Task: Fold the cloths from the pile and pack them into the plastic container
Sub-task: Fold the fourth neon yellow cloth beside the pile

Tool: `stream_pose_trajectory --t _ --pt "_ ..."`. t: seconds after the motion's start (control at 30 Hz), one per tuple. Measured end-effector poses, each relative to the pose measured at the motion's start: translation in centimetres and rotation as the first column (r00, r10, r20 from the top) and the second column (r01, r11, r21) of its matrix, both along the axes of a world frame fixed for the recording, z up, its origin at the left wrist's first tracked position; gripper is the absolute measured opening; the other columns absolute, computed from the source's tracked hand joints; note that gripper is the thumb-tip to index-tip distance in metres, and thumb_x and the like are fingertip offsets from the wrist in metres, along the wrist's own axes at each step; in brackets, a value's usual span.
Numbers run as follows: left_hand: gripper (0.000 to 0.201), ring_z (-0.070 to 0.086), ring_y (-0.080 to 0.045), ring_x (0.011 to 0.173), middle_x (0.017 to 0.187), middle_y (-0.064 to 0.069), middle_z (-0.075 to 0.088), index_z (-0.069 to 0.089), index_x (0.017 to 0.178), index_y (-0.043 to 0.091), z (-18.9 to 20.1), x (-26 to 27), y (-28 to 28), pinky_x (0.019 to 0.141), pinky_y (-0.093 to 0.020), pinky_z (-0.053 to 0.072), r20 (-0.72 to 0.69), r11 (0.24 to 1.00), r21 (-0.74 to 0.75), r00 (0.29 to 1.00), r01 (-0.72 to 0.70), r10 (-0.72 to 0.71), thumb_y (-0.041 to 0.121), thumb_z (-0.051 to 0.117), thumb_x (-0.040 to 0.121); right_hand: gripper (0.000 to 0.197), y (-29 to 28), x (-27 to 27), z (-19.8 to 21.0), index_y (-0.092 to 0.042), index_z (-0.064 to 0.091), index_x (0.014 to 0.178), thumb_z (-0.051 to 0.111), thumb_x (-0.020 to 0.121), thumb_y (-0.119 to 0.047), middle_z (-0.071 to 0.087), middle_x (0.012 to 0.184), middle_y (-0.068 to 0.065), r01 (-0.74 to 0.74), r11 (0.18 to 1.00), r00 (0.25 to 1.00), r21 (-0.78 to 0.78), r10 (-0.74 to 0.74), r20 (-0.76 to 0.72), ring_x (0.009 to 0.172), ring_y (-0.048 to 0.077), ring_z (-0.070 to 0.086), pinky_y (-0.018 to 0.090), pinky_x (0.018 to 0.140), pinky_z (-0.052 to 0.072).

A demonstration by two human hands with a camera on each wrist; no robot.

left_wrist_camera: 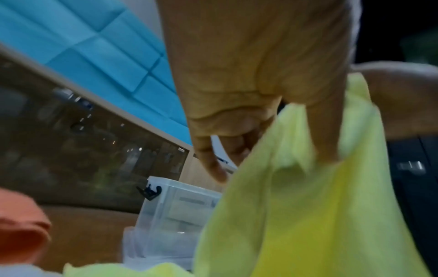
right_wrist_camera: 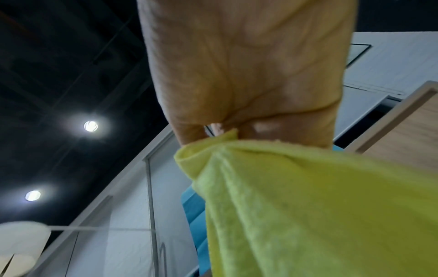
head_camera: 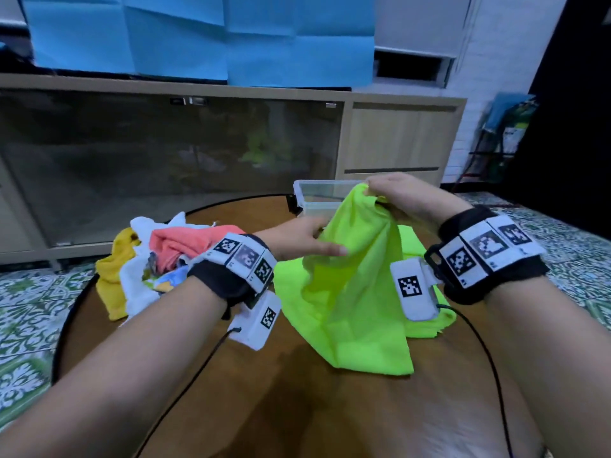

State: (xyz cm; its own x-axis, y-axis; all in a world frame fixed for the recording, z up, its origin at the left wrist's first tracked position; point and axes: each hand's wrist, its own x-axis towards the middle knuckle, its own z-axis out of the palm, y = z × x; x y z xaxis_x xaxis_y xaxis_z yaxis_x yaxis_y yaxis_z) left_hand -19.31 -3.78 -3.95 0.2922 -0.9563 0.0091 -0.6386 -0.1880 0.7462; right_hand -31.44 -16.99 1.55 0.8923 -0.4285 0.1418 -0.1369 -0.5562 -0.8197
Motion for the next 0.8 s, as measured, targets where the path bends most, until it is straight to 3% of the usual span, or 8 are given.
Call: stream_pose_trajectory --t 0.07,0.13,0.27,0.4,0.47,0.57,0.7,0.8 --pt "0.038 0.057 -0.023 0.107 0.12 -0.006 0.059 0.057 0.122 0.013 -1.3 0.6 -0.4 0.082 -0.024 0.042 0.381 0.984 0.096 0.919 -0.151 0.104 0.027 0.064 0.087 0.004 0.4 -0.7 0.8 -0.019 0.05 0.077 0.053 0.08 -0.02 0.037 0.067 0.002 0.019 0.991 0.997 0.132 -0.029 0.075 0.057 0.01 0.036 0.025 0.053 0.026" --pt "0.027 0.058 -0.028 0.102 0.115 -0.012 0.062 0.063 0.112 0.009 -2.3 1.1 0.0 0.079 -0.029 0.042 0.481 0.944 0.036 0.833 -0.329 0.273 0.02 0.059 0.087 0.012 0.3 -1.4 2.1 -0.022 0.052 0.073 0.057 0.063 -0.027 0.04 0.07 0.004 0.047 0.967 0.976 0.251 -0.098 0.195 0.063 0.015 0.038 0.027 0.057 0.029" --pt "0.013 0.058 -0.036 0.102 0.104 -0.021 0.064 0.063 0.091 0.007 -2.2 3.9 2.1 0.079 -0.034 0.043 0.297 0.776 -0.182 0.718 -0.604 0.629 0.012 0.051 0.087 0.009 -0.6 -2.7 4.1 -0.018 0.052 0.067 0.051 0.075 -0.021 0.047 0.058 -0.003 0.069 0.946 0.891 0.316 -0.2 0.406 0.057 0.011 0.043 0.025 0.056 0.033" --pt "0.009 0.05 -0.028 0.083 0.086 -0.015 0.051 0.045 0.086 0.01 -0.1 5.3 4.2 0.069 -0.034 0.035 0.002 0.633 -0.457 0.711 -0.625 0.703 0.011 0.04 0.093 0.021 -2.7 -2.5 3.7 -0.02 0.043 0.066 0.043 0.087 -0.021 0.036 0.062 -0.002 0.185 0.922 0.828 0.339 -0.332 0.452 0.056 0.013 0.037 0.03 0.058 0.029" --pt "0.013 0.049 -0.022 0.085 0.094 -0.005 0.053 0.048 0.103 0.013 1.1 5.1 5.1 0.073 -0.034 0.038 0.142 0.665 -0.538 0.722 -0.518 0.677 0.021 0.045 0.093 0.018 -3.5 -2.1 3.2 -0.022 0.04 0.065 0.045 0.081 -0.028 0.033 0.062 -0.003 0.253 0.887 0.786 0.387 -0.422 0.451 0.057 0.013 0.036 0.031 0.061 0.028" --pt "0.033 0.053 -0.022 0.102 0.115 -0.002 0.054 0.047 0.121 0.014 2.0 5.8 5.9 0.081 -0.035 0.042 0.496 0.764 -0.496 0.588 -0.413 0.639 0.024 0.053 0.09 0.02 -4.8 -1.4 2.1 -0.022 0.042 0.066 0.045 0.086 -0.024 0.036 0.063 -0.003 0.266 0.846 0.761 0.462 -0.479 0.437 0.059 0.013 0.039 0.032 0.065 0.032" --pt "0.027 0.054 -0.029 0.107 0.115 -0.009 0.058 0.058 0.111 0.014 2.0 7.8 6.4 0.087 -0.037 0.043 0.308 0.606 -0.551 0.535 -0.574 0.786 0.009 0.053 0.085 0.02 -5.6 -0.9 0.6 -0.021 0.048 0.068 0.05 0.087 -0.022 0.046 0.068 -0.004 0.389 0.883 0.802 0.264 -0.466 0.374 0.059 0.007 0.047 0.024 0.063 0.04" --pt "0.024 0.058 -0.032 0.103 0.109 -0.012 0.065 0.065 0.103 0.018 0.5 9.0 7.1 0.087 -0.037 0.045 0.229 0.55 -0.406 0.501 -0.73 0.834 0.009 0.053 0.085 0.023 -6.9 -0.8 -2.1 -0.019 0.051 0.072 0.048 0.095 -0.015 0.046 0.067 -0.001 0.448 0.88 0.831 0.159 -0.475 0.29 0.056 0.009 0.047 0.023 0.053 0.039"
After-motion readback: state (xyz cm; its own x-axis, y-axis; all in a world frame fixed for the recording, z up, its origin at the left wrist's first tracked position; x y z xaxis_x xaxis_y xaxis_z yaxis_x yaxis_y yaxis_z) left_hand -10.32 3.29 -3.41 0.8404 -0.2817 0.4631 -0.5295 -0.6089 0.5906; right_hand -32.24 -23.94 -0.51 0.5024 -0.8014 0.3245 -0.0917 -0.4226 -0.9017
